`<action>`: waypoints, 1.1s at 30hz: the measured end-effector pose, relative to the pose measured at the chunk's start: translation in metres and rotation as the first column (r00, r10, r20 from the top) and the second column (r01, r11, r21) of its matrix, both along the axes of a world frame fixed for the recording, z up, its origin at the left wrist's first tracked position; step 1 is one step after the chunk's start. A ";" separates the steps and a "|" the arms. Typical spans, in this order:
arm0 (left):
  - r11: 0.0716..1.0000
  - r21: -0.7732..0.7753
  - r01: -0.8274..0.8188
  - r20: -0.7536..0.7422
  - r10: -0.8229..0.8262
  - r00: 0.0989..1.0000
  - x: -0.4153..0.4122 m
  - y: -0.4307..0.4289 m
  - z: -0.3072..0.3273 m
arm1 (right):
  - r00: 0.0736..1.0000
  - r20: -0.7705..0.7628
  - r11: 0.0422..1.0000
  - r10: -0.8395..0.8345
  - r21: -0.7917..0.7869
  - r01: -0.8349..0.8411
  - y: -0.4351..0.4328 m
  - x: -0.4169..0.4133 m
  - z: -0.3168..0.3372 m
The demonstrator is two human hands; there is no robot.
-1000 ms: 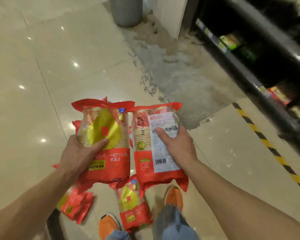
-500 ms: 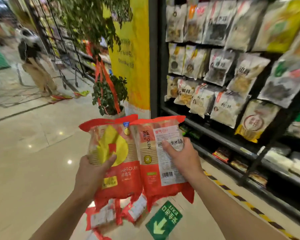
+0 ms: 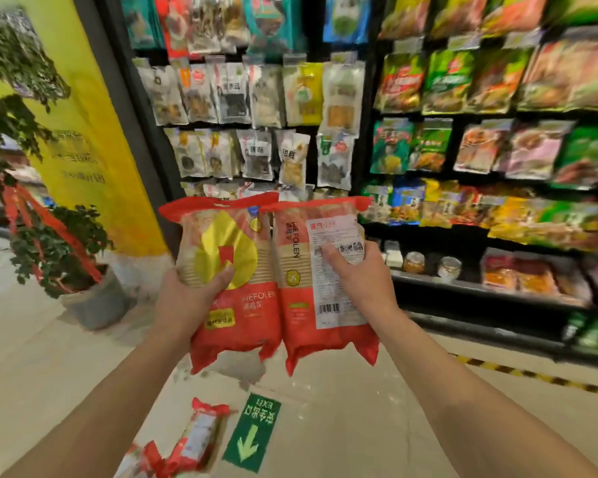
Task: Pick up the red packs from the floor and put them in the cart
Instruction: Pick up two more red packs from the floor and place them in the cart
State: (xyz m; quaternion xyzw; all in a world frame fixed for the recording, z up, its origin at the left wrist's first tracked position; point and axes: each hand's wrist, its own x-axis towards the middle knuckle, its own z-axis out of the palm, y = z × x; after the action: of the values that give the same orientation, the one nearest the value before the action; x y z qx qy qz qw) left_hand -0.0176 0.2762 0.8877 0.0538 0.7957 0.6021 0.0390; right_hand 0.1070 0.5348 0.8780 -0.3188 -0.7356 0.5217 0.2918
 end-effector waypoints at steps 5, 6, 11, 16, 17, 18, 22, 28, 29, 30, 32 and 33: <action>0.977 0.005 0.215 0.048 -0.215 0.975 0.051 0.103 0.006 | 0.978 -0.017 0.978 -0.209 -0.007 0.209 0.067 0.114 0.005; 0.965 0.010 0.262 0.045 -0.262 0.964 0.065 0.127 0.006 | 0.967 -0.014 0.967 -0.255 -0.008 0.255 0.082 0.139 0.004; 0.866 0.008 0.501 0.050 -0.500 0.864 0.166 0.257 0.000 | 0.871 -0.015 0.871 -0.491 -0.015 0.491 0.158 0.284 -0.006; 0.744 0.017 0.668 0.034 -0.668 0.744 0.295 0.375 -0.025 | 0.736 0.014 0.736 -0.677 -0.021 0.677 0.217 0.439 -0.021; 0.716 0.013 0.698 0.039 -0.698 0.715 0.321 0.396 -0.029 | 0.706 0.023 0.706 -0.708 -0.018 0.708 0.227 0.469 -0.025; 0.681 0.007 0.732 0.050 -0.731 0.680 0.346 0.417 -0.035 | 0.675 0.035 0.674 -0.737 -0.016 0.738 0.235 0.499 -0.030; 0.547 -0.034 0.836 0.081 -0.833 0.548 0.440 0.486 -0.052 | 0.534 0.081 0.533 -0.841 -0.041 0.845 0.254 0.603 -0.050; 0.298 -0.092 0.950 0.120 -0.944 0.308 0.553 0.572 -0.083 | 0.292 0.160 0.279 -0.943 -0.096 0.955 0.259 0.706 -0.092; 0.256 -0.109 0.960 0.116 -0.956 0.268 0.569 0.584 -0.088 | 0.244 0.178 0.229 -0.953 -0.103 0.968 0.257 0.718 -0.099; 0.213 -0.115 0.970 0.128 -0.966 0.227 0.583 0.595 -0.095 | 0.199 0.190 0.180 -0.962 -0.110 0.977 0.255 0.729 -0.106; 0.097 -0.104 0.990 0.177 -0.978 0.114 0.610 0.615 -0.108 | 0.122 0.213 0.100 -0.969 -0.109 0.989 0.248 0.747 -0.116; 0.027 -0.102 0.994 0.195 -0.980 0.047 0.623 0.623 -0.115 | 0.079 0.224 0.056 -0.971 -0.106 0.993 0.244 0.755 -0.120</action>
State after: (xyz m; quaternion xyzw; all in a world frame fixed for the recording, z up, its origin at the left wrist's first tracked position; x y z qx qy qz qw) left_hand 0.6057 0.8995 0.7726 0.5621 0.5942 0.3225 0.4764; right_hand 0.8616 0.7788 0.7576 -0.7872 -0.2704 0.2514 0.4940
